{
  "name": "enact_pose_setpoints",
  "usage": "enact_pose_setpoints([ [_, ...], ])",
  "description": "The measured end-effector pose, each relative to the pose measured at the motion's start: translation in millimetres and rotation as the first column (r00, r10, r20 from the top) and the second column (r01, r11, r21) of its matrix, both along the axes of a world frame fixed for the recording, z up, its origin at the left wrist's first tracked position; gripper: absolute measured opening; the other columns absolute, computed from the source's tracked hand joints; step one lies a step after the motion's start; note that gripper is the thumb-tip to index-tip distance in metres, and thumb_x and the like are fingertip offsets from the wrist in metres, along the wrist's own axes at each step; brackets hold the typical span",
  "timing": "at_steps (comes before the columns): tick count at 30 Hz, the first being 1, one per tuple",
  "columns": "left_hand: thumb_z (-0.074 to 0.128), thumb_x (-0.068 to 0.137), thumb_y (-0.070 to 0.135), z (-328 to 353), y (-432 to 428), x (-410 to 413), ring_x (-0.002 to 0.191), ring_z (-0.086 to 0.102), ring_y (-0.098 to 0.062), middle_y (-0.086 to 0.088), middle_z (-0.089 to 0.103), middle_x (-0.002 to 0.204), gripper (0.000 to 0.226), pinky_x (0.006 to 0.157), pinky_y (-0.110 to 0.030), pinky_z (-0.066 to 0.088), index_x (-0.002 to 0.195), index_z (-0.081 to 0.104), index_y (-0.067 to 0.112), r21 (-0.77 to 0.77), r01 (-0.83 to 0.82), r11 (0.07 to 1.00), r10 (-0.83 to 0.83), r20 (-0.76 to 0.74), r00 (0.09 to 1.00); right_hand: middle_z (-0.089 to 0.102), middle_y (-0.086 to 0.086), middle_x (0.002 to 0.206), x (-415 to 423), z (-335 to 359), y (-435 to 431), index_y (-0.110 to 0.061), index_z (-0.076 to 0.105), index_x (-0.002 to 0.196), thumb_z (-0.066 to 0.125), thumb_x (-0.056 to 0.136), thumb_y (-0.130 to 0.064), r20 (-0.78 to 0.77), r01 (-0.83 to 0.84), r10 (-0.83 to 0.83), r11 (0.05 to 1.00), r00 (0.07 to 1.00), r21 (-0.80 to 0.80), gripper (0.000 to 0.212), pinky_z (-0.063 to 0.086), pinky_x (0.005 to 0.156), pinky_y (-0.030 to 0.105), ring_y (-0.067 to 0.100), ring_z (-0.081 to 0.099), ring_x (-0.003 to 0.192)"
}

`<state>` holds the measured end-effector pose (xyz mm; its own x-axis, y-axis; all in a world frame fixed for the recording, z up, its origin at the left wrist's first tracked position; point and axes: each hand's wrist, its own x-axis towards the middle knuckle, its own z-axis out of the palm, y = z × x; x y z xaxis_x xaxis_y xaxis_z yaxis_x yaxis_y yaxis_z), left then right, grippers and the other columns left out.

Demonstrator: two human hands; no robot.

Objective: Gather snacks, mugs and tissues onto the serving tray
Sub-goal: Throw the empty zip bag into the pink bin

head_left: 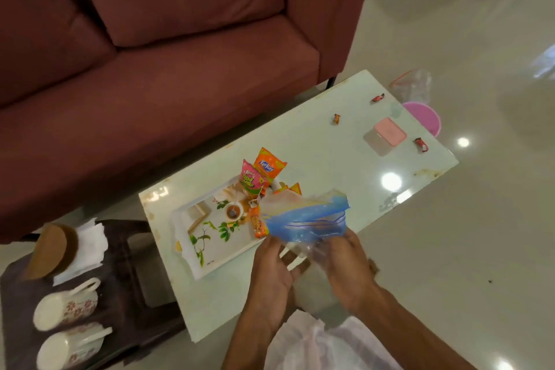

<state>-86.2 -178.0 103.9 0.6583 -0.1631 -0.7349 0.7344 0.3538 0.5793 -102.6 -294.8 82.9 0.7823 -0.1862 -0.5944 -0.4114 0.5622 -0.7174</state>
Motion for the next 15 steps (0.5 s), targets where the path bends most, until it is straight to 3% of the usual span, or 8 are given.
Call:
enact_pose_setpoints([
  [2,0.045,0.101,0.021,-1,-18,8,0.095,0.067,-0.023,-0.021,0.068,0.12,0.037,0.087,-0.049,0.055,0.133,0.059,0.007,0.025,0.043,0.999,-0.045,0.063,0.997,0.074,0.015,0.103,-3,1,-13,-0.01,0.074,0.102,0.053,0.086,-0.006,-0.061,0.011,-0.005,0.994,0.998,0.107,0.027,0.058,0.074,0.031,0.025,0.072,0.089],
  [4,0.056,0.094,0.03,-6,-36,14,0.09,0.071,-0.02,-0.014,0.072,0.116,0.045,0.077,-0.041,0.058,0.131,0.06,0.005,0.038,0.075,0.996,-0.08,0.135,0.988,0.073,0.017,0.102,-3,0,-35,-0.008,0.077,0.095,0.049,0.083,0.003,-0.157,0.042,-0.01,0.979,0.987,0.199,0.032,0.06,0.074,0.031,0.024,0.071,0.085],
  [7,0.087,0.05,0.056,-10,-77,19,0.093,0.072,-0.021,-0.01,0.075,0.111,0.087,0.076,-0.037,0.058,0.121,0.066,0.009,0.085,0.184,0.979,-0.198,0.196,0.96,0.074,0.015,0.102,-1,0,-88,-0.006,0.078,0.094,0.059,0.079,0.002,-0.219,0.015,0.076,0.921,0.973,0.389,0.025,0.061,0.076,0.03,0.022,0.072,0.083],
  [9,0.091,0.045,0.044,-16,-107,20,0.092,0.072,-0.021,-0.008,0.076,0.107,0.078,0.074,-0.036,0.058,0.114,0.069,0.014,0.137,0.23,0.964,-0.256,0.226,0.94,0.076,0.012,0.086,-1,-3,-124,-0.007,0.08,0.08,0.07,0.067,-0.007,-0.243,-0.066,0.183,0.904,0.953,0.423,0.017,0.061,0.062,0.028,0.019,0.073,0.071],
  [12,0.077,0.052,0.02,-27,-161,21,0.079,0.066,-0.017,0.001,0.074,0.085,0.041,0.064,-0.031,0.055,0.092,0.07,0.024,0.369,0.28,0.886,-0.389,0.267,0.881,0.075,0.008,0.08,-3,-19,-183,-0.011,0.075,0.082,0.071,0.079,-0.011,-0.353,-0.342,0.397,0.916,0.847,0.209,0.006,0.057,0.061,0.029,0.017,0.071,0.069],
  [15,0.073,0.058,0.011,-34,-215,22,0.069,0.061,-0.007,0.008,0.068,0.075,0.028,0.061,-0.022,0.05,0.081,0.064,0.024,0.525,0.319,0.789,-0.517,0.287,0.807,0.07,0.01,0.078,-6,-36,-230,-0.009,0.071,0.08,0.066,0.084,-0.009,-0.44,-0.492,0.414,0.868,0.797,-0.075,0.006,0.052,0.05,0.026,0.015,0.068,0.062],
])
